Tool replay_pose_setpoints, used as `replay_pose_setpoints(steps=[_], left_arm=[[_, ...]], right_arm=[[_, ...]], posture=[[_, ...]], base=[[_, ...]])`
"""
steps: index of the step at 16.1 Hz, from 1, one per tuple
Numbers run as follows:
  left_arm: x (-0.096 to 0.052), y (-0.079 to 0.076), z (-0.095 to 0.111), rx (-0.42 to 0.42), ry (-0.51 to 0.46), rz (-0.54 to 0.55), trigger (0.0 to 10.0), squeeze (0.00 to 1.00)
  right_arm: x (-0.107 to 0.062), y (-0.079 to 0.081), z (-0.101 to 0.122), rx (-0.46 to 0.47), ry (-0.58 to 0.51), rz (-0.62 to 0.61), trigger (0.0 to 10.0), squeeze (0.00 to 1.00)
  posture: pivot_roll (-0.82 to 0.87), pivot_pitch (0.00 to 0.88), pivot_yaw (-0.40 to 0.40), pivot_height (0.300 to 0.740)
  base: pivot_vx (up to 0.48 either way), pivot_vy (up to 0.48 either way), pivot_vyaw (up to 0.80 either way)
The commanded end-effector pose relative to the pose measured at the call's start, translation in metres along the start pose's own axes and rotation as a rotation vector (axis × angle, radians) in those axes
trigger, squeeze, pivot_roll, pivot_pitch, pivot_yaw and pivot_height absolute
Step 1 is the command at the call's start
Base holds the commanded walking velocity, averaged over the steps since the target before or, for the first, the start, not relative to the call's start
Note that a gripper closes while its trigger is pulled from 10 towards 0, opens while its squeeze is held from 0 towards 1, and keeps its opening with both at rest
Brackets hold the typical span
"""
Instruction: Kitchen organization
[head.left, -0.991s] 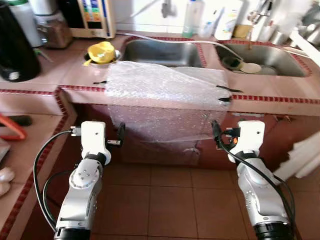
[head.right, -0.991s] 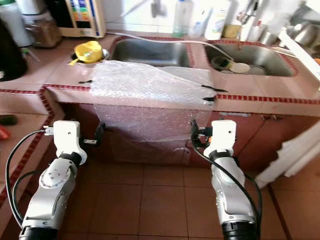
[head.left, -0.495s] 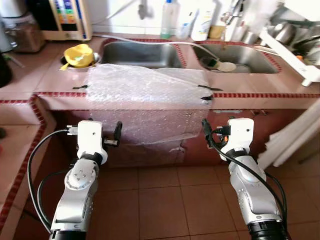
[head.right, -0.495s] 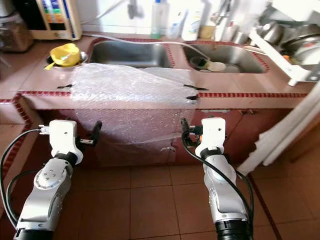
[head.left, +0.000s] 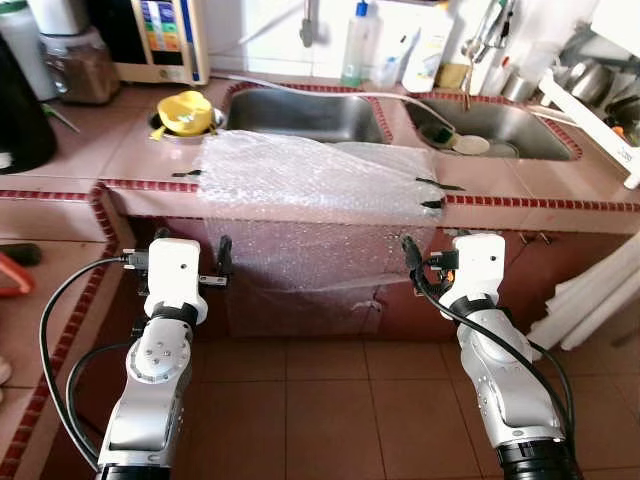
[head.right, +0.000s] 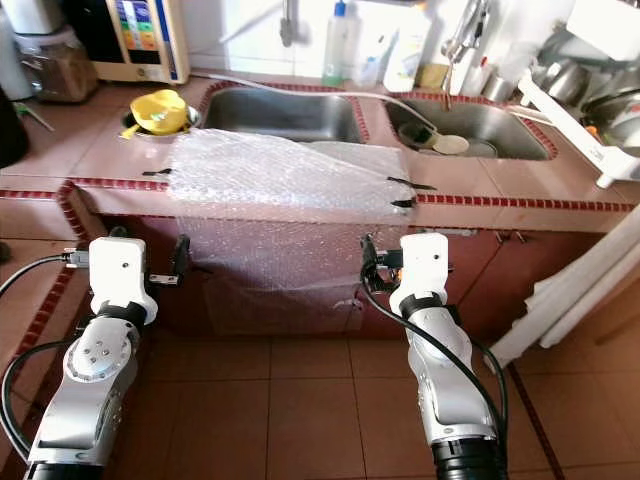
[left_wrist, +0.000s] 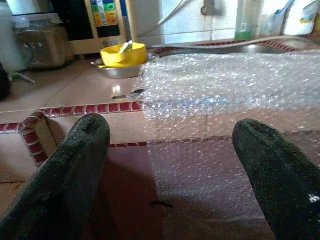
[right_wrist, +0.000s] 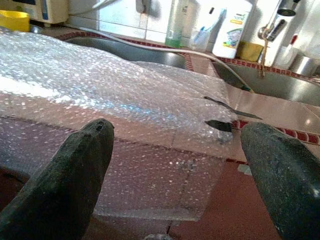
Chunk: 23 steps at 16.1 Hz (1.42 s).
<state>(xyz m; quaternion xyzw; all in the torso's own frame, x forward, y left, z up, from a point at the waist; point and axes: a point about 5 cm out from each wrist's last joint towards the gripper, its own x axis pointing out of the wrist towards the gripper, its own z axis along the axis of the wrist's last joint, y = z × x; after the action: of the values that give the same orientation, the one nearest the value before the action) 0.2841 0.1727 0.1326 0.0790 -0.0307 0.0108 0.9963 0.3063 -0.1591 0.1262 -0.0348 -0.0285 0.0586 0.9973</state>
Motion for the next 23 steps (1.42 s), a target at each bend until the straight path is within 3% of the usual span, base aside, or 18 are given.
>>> replay_pose_setpoints(steps=[1,3,12,16,20,21,23], left_arm=[[0.002,-0.004,0.010,-0.035,-0.029,-0.037,10.0,0.00],[0.001,-0.009,0.009,-0.054,-0.026,-0.056,10.0,0.00],[0.006,-0.017,0.016,-0.099,-0.052,-0.088,10.0,0.00],[0.005,-0.021,0.015,-0.107,-0.053,-0.102,10.0,0.00],[0.004,-0.020,0.013,-0.100,-0.048,-0.110,10.0,0.00],[0.004,-0.020,0.013,-0.098,-0.047,-0.110,10.0,0.00],[0.003,-0.020,0.012,-0.097,-0.045,-0.113,10.0,0.00]], right_arm=[[0.001,-0.009,0.017,-0.017,-0.066,-0.032,10.0,0.00],[0.004,-0.012,0.027,-0.027,-0.098,-0.061,10.0,0.00],[0.009,-0.018,0.025,0.017,-0.051,-0.099,10.0,0.00],[0.005,-0.017,0.022,0.019,-0.044,-0.065,10.0,0.00],[-0.004,-0.019,0.011,-0.042,0.004,-0.069,10.0,0.00],[-0.005,-0.018,0.011,-0.005,-0.019,-0.055,10.0,0.00],[-0.005,-0.020,0.013,-0.026,-0.032,-0.064,10.0,0.00]], posture=[[0.03,0.021,-0.052,0.740],[0.02,0.024,-0.053,0.740],[0.02,0.030,-0.054,0.740],[0.01,0.016,-0.048,0.740],[0.01,0.012,-0.046,0.740],[0.01,0.011,-0.045,0.740],[0.00,0.008,-0.043,0.740]], base=[[0.000,0.000,0.00],[0.000,0.000,0.00],[0.155,0.000,0.00],[0.317,0.000,0.00],[0.310,0.000,0.00],[0.315,0.000,0.00],[0.313,0.000,0.00]])
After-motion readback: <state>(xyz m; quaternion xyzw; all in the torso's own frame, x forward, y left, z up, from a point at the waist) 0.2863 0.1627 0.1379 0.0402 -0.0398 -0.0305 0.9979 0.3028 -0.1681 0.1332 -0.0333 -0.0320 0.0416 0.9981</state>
